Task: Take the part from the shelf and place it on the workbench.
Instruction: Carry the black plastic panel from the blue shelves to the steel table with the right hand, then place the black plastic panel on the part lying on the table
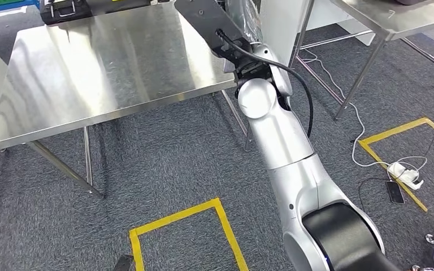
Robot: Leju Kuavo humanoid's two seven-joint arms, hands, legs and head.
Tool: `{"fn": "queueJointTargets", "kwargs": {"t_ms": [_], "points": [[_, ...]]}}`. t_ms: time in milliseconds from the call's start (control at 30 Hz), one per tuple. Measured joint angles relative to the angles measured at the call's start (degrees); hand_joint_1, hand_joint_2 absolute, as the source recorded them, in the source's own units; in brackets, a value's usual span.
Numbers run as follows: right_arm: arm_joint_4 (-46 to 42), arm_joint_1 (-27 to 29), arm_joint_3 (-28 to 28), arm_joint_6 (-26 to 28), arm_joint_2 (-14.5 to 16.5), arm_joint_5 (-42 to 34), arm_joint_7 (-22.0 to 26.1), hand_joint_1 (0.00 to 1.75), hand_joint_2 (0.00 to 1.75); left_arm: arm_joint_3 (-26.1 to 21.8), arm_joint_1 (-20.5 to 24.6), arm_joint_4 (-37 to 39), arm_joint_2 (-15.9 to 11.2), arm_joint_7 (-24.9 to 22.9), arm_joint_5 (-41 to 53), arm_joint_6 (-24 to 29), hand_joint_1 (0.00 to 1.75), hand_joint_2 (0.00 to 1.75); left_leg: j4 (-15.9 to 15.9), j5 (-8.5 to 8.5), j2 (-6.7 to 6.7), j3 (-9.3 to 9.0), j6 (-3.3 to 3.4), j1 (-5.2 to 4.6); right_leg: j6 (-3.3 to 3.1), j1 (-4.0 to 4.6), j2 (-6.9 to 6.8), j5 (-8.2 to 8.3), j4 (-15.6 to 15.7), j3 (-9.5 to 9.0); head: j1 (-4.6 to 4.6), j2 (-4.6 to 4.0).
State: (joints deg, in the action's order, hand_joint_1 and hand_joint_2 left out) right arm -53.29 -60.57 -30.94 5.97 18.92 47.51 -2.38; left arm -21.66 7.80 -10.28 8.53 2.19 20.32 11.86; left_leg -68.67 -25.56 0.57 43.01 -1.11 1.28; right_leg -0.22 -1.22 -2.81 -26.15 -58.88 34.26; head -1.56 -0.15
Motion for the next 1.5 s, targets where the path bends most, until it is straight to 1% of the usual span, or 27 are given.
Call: {"fn": "queueJointTargets", "kwargs": {"t_ms": [33,67,100,133,167,200,233,267,300,333,367,400,433,467,500,533,567,600,633,700,733,933,1033,1133,1233,1500], "points": [[-0.35,0.18,-0.05,-0.14,-0.04,0.17,-0.01,1.75,1.75,0.00,0.03,-0.01,-0.06,0.00,0.04,-0.02,0.00,1.75,4.01,1.41,1.35,-2.17,0.19,-0.16,0.12,0.14,-0.51,-0.13,0.00,-0.11,-0.03,0.00],[-0.66,0.21,-0.08,-0.22,-0.11,0.27,-0.01,1.75,1.75,0.00,0.06,-0.04,-0.11,0.00,0.08,-0.03,0.00,1.75,7.20,2.36,2.45,-3.92,0.45,-0.35,0.33,0.39,-0.96,-0.28,0.00,-0.19,0.01,0.00],[-0.92,0.21,-0.11,-0.30,-0.16,0.34,0.02,1.75,1.75,0.01,0.09,-0.06,-0.12,0.03,0.14,-0.03,0.00,1.75,9.04,2.68,3.20,-4.95,0.74,-0.56,0.55,0.62,-1.36,-0.40,0.03,-0.29,0.03,0.00],[-1.11,0.23,-0.15,-0.40,-0.24,0.38,0.03,1.75,1.75,0.01,0.13,-0.09,-0.11,0.19,0.19,-0.01,0.00,1.75,9.62,2.51,3.39,-5.22,1.03,-0.80,0.82,0.82,-1.82,-0.54,0.11,-0.43,0.10,0.00],[-1.26,0.24,-0.17,-0.50,-0.35,0.42,0.03,1.75,1.75,0.01,0.14,-0.11,-0.13,0.42,0.23,0.03,0.00,1.75,9.67,2.53,2.68,-5.21,1.35,-0.91,1.11,0.94,-2.34,-0.67,0.23,-0.63,0.17,0.00],[-1.41,0.30,-0.20,-0.61,-0.42,0.48,0.04,1.75,1.75,0.00,0.13,-0.15,-0.13,0.67,0.26,0.07,0.00,1.75,9.86,2.60,2.01,-5.35,1.73,-0.80,1.45,0.98,-2.63,-0.86,0.27,-0.68,0.20,0.00],[-1.55,0.34,-0.20,-0.69,-0.56,0.54,0.03,1.75,1.75,-0.01,0.13,-0.19,-0.12,0.92,0.26,0.10,0.00,1.75,10.15,2.74,1.41,-5.53,2.07,-0.73,1.71,0.97,-2.26,-1.26,-0.13,-0.67,0.27,0.00],[-1.66,0.35,-0.21,-0.77,-0.79,0.60,0.05,1.75,1.75,-0.01,0.17,-0.24,-0.11,1.06,0.25,0.07,0.00,1.75,10.43,2.90,0.82,-5.74,2.41,-0.60,1.78,0.95,-1.35,-2.04,-1.49,-0.15,0.31,0.00],[-1.73,0.42,-0.23,-0.87,-1.11,0.65,0.09,1.75,1.75,-0.02,0.23,-0.31,-0.09,1.15,0.23,0.02,0.00,1.75,10.63,3.04,0.21,-5.93,2.73,-0.45,1.69,0.87,-0.08,-3.29,-4.09,1.07,0.41,0.00],[-1.74,0.55,-0.25,-0.98,-1.51,0.68,0.16,1.75,1.75,-0.02,0.31,-0.35,-0.08,1.27,0.17,-0.05,0.00,1.75,10.66,3.05,-0.45,-5.96,2.91,-0.50,1.45,0.74,1.16,-4.83,-7.78,2.73,0.51,0.00],[-1.73,0.79,-0.27,-1.09,-1.92,0.71,0.24,1.75,1.75,-0.02,0.35,-0.38,-0.07,1.36,0.11,-0.13,0.00,1.75,10.65,3.05,-1.22,-5.95,3.06,-0.49,1.31,0.70,1.92,-6.28,-11.80,4.79,0.60,0.00],[-1.73,1.13,-0.28,-1.20,-2.28,0.73,0.32,1.75,1.75,-0.02,0.33,-0.41,-0.06,1.44,0.04,-0.17,0.00,1.75,10.64,3.04,-2.04,-5.96,3.14,-0.49,1.35,0.67,2.32,-7.14,-14.85,6.52,0.69,0.00],[-1.73,1.47,-0.30,-1.27,-2.56,0.76,0.41,1.75,1.75,-0.02,0.28,-0.42,-0.05,1.49,-0.03,-0.21,0.00,1.75,10.62,3.03,-2.83,-5.96,3.16,-0.49,1.60,0.67,2.53,-7.14,-16.05,7.40,0.74,0.00],[-1.73,1.74,-0.29,-1.31,-2.77,0.72,0.55,1.75,1.75,-0.03,0.24,-0.42,-0.04,1.50,-0.07,-0.21,0.00,1.75,10.58,3.02,-3.51,-5.97,3.14,-0.50,2.00,0.64,2.65,-6.10,-14.78,7.13,0.79,0.00],[-1.73,1.88,-0.30,-1.35,-2.89,0.54,0.83,1.75,1.75,-0.03,0.21,-0.43,-0.03,1.53,-0.12,-0.20,0.00,1.75,10.52,3.00,-4.11,-5.99,3.09,-0.49,2.45,0.56,2.72,-4.38,-11.52,5.90,0.81,0.00],[-1.73,1.93,-0.29,-1.41,-2.97,0.18,1.28,1.75,1.75,-0.04,0.19,-0.43,-0.03,1.57,-0.23,-0.19,0.00,1.75,10.46,2.94,-4.60,-5.98,2.99,-0.49,2.82,0.43,2.86,-2.46,-7.31,4.22,0.84,0.00],[-1.72,1.93,-0.26,-1.50,-3.02,-0.33,1.92,1.75,1.75,-0.05,0.17,-0.43,-0.04,1.62,-0.35,-0.16,0.00,1.75,10.30,2.81,-5.01,-5.94,2.79,-0.59,2.93,0.38,3.02,-0.85,-3.63,2.66,0.86,0.00],[-1.71,1.95,-0.22,-1.60,-3.02,-0.92,2.65,1.75,1.75,-0.09,0.14,-0.43,-0.08,1.69,-0.49,-0.10,0.00,1.75,10.12,2.68,-5.33,-5.83,2.62,-0.69,2.82,0.21,3.14,0.17,-1.19,1.63,0.83,0.00],[-1.69,2.00,-0.14,-1.68,-3.02,-1.42,3.30,1.75,1.75,-0.13,0.07,-0.43,-0.13,1.75,-0.61,-0.05,0.00,1.75,9.97,2.59,-5.49,-5.71,2.56,-0.76,2.61,0.15,3.25,0.63,-0.03,1.14,0.82,0.00],[-1.67,2.12,0.04,-1.74,-3.01,-1.99,4.09,1.75,1.75,-0.20,-0.09,-0.43,-0.22,1.87,-0.71,0.01,0.00,1.75,9.86,2.53,-5.43,-5.64,2.66,-0.76,2.27,0.16,3.38,0.82,0.16,1.02,0.77,0.00],[-1.66,2.14,0.12,-1.73,-3.02,-2.08,4.20,1.75,1.75,-0.21,-0.15,-0.43,-0.26,1.90,-0.74,0.02,0.00,1.75,9.94,2.55,-5.28,-5.71,2.75,-0.71,2.23,0.27,3.50,0.85,0.15,1.03,0.78,0.00],[-1.63,2.13,0.39,-1.73,-3.04,-2.23,4.31,1.75,1.75,-0.22,-0.17,-0.45,-0.34,1.99,-0.79,0.06,0.00,1.75,10.46,2.53,-4.56,-6.19,2.69,-0.69,2.11,0.43,4.13,0.88,0.14,1.04,0.77,0.00],[-1.62,2.13,0.44,-1.73,-3.05,-2.24,4.33,1.75,1.75,-0.22,-0.17,-0.45,-0.36,1.99,-0.80,0.07,0.00,1.75,10.51,2.49,-4.45,-6.22,2.42,-0.65,1.89,0.52,4.15,0.85,0.12,1.05,0.78,0.00],[-1.62,2.13,0.45,-1.73,-3.05,-2.24,4.34,1.75,1.75,-0.23,-0.17,-0.45,-0.36,1.99,-0.80,0.06,0.00,1.75,10.54,2.46,-4.44,-6.22,1.94,-0.64,1.64,0.56,4.14,0.83,0.10,1.05,0.79,0.00],[-1.62,2.13,0.45,-1.73,-3.05,-2.24,4.34,1.75,1.75,-0.24,-0.17,-0.45,-0.37,1.99,-0.80,0.06,0.00,1.75,10.54,2.45,-4.43,-6.21,1.75,-0.68,1.64,0.53,4.14,0.83,0.10,1.04,0.80,0.00],[-1.14,1.98,0.45,-1.16,-3.03,-2.06,5.34,1.75,1.75,-0.62,-0.22,-0.45,-0.38,1.75,-0.89,0.19,0.00,1.75,10.48,2.45,-4.44,-6.16,1.76,-1.02,1.64,0.29,4.12,0.84,0.14,1.00,0.81,0.00]]}}
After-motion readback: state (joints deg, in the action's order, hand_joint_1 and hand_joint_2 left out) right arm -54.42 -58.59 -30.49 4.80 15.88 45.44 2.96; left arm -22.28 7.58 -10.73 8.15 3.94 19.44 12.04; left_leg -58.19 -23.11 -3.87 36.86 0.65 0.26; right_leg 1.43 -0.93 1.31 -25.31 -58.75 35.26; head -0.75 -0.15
